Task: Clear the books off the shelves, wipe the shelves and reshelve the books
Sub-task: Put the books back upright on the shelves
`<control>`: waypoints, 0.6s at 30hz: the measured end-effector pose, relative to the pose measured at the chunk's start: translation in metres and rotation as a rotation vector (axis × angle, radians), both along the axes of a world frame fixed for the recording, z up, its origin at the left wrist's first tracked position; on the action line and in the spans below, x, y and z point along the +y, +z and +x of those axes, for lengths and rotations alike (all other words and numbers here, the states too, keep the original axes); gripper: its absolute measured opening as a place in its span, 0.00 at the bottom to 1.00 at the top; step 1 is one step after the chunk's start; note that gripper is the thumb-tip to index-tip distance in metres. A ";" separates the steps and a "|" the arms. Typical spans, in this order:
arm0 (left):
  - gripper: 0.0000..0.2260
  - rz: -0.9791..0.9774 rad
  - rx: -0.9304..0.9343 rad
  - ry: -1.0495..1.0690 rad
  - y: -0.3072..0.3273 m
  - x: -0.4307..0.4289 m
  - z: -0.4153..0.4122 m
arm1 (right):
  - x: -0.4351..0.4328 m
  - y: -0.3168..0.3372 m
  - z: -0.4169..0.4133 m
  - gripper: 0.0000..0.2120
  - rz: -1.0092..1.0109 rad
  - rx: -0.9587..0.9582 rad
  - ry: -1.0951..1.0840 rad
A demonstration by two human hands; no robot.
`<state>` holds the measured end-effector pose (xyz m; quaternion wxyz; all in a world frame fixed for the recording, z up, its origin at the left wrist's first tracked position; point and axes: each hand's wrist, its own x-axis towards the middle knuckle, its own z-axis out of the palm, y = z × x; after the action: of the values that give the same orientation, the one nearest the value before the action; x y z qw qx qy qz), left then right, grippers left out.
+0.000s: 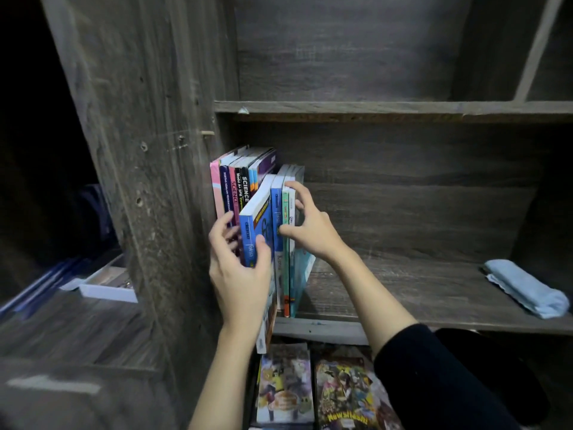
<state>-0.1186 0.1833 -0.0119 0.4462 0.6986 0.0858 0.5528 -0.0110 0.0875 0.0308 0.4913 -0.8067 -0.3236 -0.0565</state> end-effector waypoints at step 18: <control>0.19 -0.095 0.588 -0.019 -0.047 0.004 0.005 | 0.019 -0.124 -0.008 0.47 -0.104 0.205 -0.213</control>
<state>-0.1132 0.1870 -0.0592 0.4398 0.8077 0.2306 0.3179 -0.0189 0.1062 -0.0934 0.4704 -0.8623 -0.1870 -0.0089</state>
